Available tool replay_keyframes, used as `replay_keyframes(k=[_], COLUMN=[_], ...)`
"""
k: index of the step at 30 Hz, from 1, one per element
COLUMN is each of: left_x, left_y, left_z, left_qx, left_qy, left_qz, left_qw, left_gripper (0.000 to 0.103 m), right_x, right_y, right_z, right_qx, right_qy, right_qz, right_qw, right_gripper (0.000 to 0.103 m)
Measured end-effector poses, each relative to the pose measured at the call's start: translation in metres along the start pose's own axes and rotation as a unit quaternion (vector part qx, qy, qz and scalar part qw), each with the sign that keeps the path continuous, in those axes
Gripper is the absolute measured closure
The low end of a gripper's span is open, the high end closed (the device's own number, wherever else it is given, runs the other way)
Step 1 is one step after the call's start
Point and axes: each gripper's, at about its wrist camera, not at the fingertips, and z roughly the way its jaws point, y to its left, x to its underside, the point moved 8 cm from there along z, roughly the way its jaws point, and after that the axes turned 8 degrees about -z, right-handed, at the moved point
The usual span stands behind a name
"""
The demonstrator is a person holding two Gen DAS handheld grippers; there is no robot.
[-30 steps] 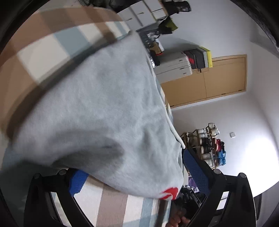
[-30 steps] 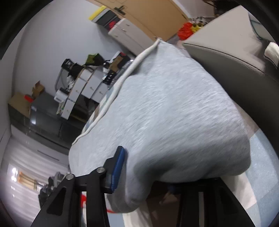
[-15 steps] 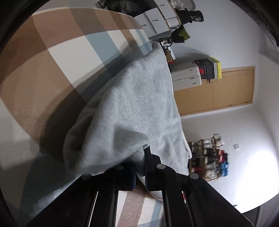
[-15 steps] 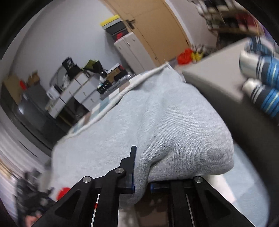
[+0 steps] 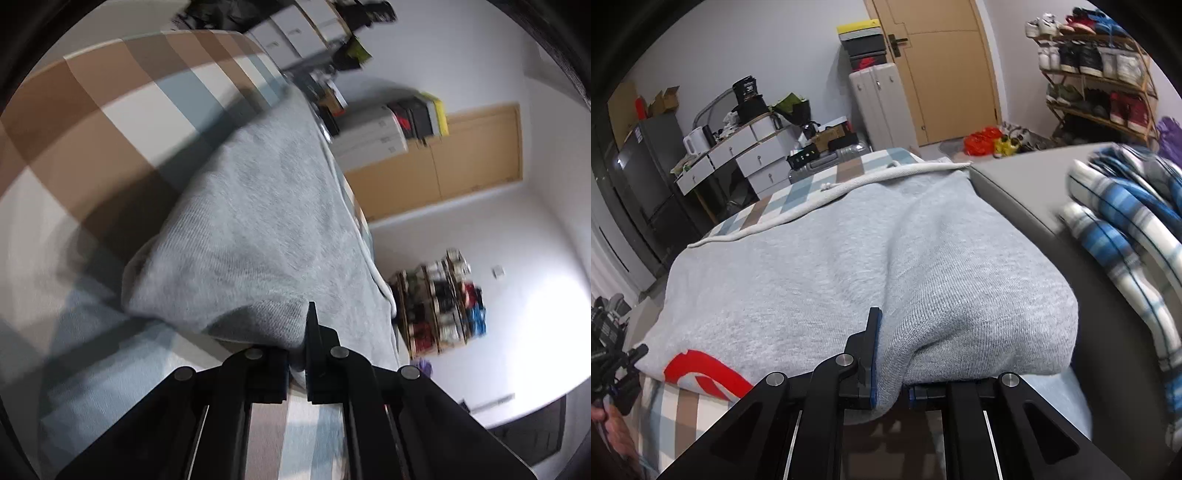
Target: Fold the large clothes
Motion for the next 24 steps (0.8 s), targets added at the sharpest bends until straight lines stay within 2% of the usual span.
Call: replay_keyframes(k=[6,9,13,15,17,19,20,24], left_x=[0.031,0.036,0.02,0.015,0.01,0.004,0.001,-0.003], left_y=[0.009,0.018,0.034,0.03,0.02,0.009,0.007,0.008], left_z=[-0.012,-0.011,0.002,0.002,0.006,0.013,0.016,0.016], left_qx=[0.014,-0.003,-0.007,-0.002,0.01,0.009,0.009,0.037], left_qy=[0.029,0.03,0.054,0.06,0.064,0.069,0.068,0.046], left_qz=[-0.003,0.004,-0.058,-0.059,-0.048,-0.037,-0.039,-0.066], left_qw=[0.9995,0.9995,0.9969,0.9964,0.9967,0.9969,0.9969,0.9961], left_gripper=[0.102,0.101,0.084,0.074,0.05,0.034,0.032,0.034], right_x=[0.018,0.026,0.025,0.025,0.028,0.029,0.029,0.03], right_y=[-0.019,-0.025,-0.027,-0.025,-0.025,-0.026,-0.026,-0.026], right_z=[-0.027,-0.033,-0.029,-0.029,-0.028,-0.027,-0.027,-0.027], right_qx=[0.004,0.003,-0.009,-0.006,-0.008,-0.014,-0.017,-0.014], right_qy=[0.017,0.026,0.034,0.033,0.035,0.036,0.036,0.033], right_qz=[-0.002,-0.001,0.02,0.021,0.027,0.038,0.045,0.051], right_qw=[1.0,1.0,0.999,0.999,0.999,0.999,0.998,0.998], right_gripper=[0.094,0.093,0.093,0.093,0.092,0.092,0.092,0.092])
